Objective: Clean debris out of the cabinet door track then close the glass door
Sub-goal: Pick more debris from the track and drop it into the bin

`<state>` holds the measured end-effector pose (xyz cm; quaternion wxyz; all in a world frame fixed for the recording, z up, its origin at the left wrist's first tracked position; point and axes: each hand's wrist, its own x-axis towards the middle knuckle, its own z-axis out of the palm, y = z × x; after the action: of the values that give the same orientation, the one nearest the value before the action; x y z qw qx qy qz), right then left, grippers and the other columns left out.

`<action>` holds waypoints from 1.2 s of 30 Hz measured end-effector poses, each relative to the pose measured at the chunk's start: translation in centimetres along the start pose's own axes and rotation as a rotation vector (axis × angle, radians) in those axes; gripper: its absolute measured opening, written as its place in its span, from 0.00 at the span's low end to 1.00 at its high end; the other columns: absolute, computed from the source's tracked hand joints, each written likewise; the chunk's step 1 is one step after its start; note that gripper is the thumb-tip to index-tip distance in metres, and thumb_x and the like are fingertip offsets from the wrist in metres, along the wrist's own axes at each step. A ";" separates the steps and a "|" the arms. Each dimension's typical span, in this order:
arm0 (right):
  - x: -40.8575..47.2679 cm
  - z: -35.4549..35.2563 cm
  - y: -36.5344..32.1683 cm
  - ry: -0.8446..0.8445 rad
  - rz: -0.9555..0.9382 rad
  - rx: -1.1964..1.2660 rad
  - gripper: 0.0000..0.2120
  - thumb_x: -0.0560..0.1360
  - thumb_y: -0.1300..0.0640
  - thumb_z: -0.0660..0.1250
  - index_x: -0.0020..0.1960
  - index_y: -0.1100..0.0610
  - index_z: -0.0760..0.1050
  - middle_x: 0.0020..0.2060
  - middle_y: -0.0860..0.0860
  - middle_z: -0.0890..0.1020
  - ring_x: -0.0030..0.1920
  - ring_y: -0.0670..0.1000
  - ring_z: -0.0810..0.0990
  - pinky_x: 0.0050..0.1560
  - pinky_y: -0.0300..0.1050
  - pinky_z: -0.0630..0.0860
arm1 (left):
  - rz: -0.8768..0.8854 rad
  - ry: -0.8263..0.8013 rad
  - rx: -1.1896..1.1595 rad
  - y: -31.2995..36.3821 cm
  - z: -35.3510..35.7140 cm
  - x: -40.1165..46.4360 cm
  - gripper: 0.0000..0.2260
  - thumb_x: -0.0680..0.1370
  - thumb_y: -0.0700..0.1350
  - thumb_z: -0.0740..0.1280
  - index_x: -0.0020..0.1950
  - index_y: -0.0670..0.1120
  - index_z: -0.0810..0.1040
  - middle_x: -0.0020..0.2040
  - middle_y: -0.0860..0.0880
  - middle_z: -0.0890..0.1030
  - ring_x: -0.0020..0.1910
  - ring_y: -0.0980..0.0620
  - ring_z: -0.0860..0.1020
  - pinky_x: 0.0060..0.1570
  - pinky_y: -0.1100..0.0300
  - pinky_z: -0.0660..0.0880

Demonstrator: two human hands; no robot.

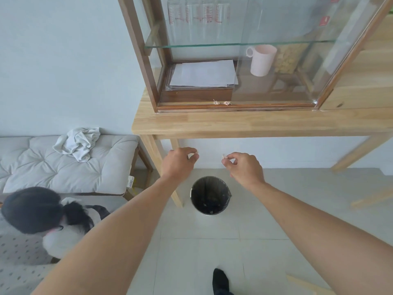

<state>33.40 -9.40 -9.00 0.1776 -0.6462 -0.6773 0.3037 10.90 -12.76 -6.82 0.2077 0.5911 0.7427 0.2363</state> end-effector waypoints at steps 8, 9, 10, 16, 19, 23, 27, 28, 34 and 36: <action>2.8 4.5 4.9 -0.115 0.045 -0.085 0.15 0.82 0.38 0.66 0.54 0.46 0.86 0.31 0.44 0.85 0.38 0.49 0.84 0.41 0.45 0.78 | -0.101 -0.075 -0.001 -3.4 7.0 2.1 0.13 0.83 0.55 0.66 0.65 0.57 0.85 0.43 0.54 0.82 0.48 0.47 0.82 0.46 0.55 0.77; 3.5 5.0 5.5 -0.138 0.051 -0.098 0.15 0.82 0.38 0.67 0.54 0.46 0.86 0.33 0.45 0.85 0.40 0.51 0.85 0.43 0.46 0.80 | -0.113 -0.084 0.007 -3.9 8.0 2.6 0.12 0.83 0.55 0.67 0.64 0.58 0.85 0.46 0.53 0.84 0.51 0.46 0.83 0.48 0.54 0.78; 4.2 5.5 6.1 -0.158 0.056 -0.110 0.14 0.82 0.38 0.67 0.54 0.46 0.86 0.34 0.45 0.85 0.40 0.52 0.86 0.43 0.46 0.81 | -0.127 -0.092 0.017 -4.4 9.0 3.0 0.12 0.83 0.55 0.67 0.64 0.58 0.85 0.48 0.52 0.86 0.52 0.45 0.83 0.48 0.53 0.78; 7.6 8.4 8.6 -0.218 0.080 -0.190 0.12 0.82 0.41 0.68 0.53 0.45 0.86 0.39 0.44 0.85 0.45 0.53 0.84 0.43 0.45 0.72 | -0.237 -0.173 0.039 -6.9 13.9 5.7 0.11 0.82 0.55 0.66 0.61 0.61 0.85 0.50 0.52 0.87 0.50 0.44 0.84 0.48 0.52 0.80; 8.9 9.5 9.4 -0.274 0.096 -0.217 0.12 0.81 0.40 0.68 0.55 0.45 0.86 0.44 0.46 0.87 0.49 0.55 0.86 0.46 0.47 0.77 | -0.273 -0.223 0.037 -7.3 15.4 6.5 0.11 0.81 0.56 0.67 0.61 0.62 0.84 0.49 0.53 0.87 0.50 0.44 0.84 0.50 0.49 0.82; 10.0 10.2 10.0 -0.322 0.108 -0.243 0.20 0.80 0.37 0.68 0.67 0.47 0.83 0.55 0.49 0.89 0.58 0.57 0.86 0.56 0.50 0.80 | -0.292 -0.261 0.069 -7.5 16.1 6.9 0.18 0.80 0.59 0.68 0.71 0.62 0.79 0.54 0.52 0.86 0.57 0.44 0.82 0.55 0.47 0.81; 10.1 9.9 10.1 -0.306 0.108 -0.240 0.24 0.81 0.37 0.68 0.73 0.47 0.79 0.55 0.48 0.88 0.60 0.56 0.85 0.59 0.50 0.80 | -0.294 -0.267 0.090 -7.6 15.5 7.0 0.18 0.81 0.58 0.67 0.71 0.61 0.78 0.51 0.52 0.87 0.54 0.46 0.83 0.53 0.47 0.82; 10.1 9.6 10.0 -0.295 0.112 -0.236 0.24 0.81 0.37 0.68 0.73 0.47 0.79 0.54 0.48 0.88 0.59 0.55 0.85 0.58 0.50 0.80 | -0.293 -0.265 0.091 -7.6 15.2 6.9 0.18 0.81 0.58 0.67 0.71 0.61 0.79 0.50 0.53 0.87 0.53 0.46 0.84 0.52 0.47 0.82; 9.3 7.7 8.7 -0.225 0.092 -0.203 0.24 0.81 0.36 0.67 0.71 0.47 0.79 0.51 0.47 0.89 0.58 0.55 0.86 0.60 0.52 0.81 | -0.273 -0.234 0.080 -6.7 12.8 6.2 0.20 0.80 0.60 0.68 0.72 0.61 0.78 0.53 0.52 0.87 0.54 0.46 0.84 0.53 0.46 0.83; 8.6 6.9 8.0 -0.197 0.078 -0.191 0.24 0.81 0.35 0.67 0.71 0.48 0.80 0.46 0.45 0.88 0.57 0.55 0.86 0.60 0.52 0.81 | -0.254 -0.219 0.071 -6.0 11.8 5.7 0.21 0.80 0.60 0.67 0.72 0.61 0.78 0.55 0.52 0.87 0.55 0.45 0.84 0.53 0.47 0.83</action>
<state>34.30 -2.41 -20.67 0.0360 -0.6529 -0.6917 0.3066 11.91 -7.06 -20.05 0.2948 0.5217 0.7921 0.1159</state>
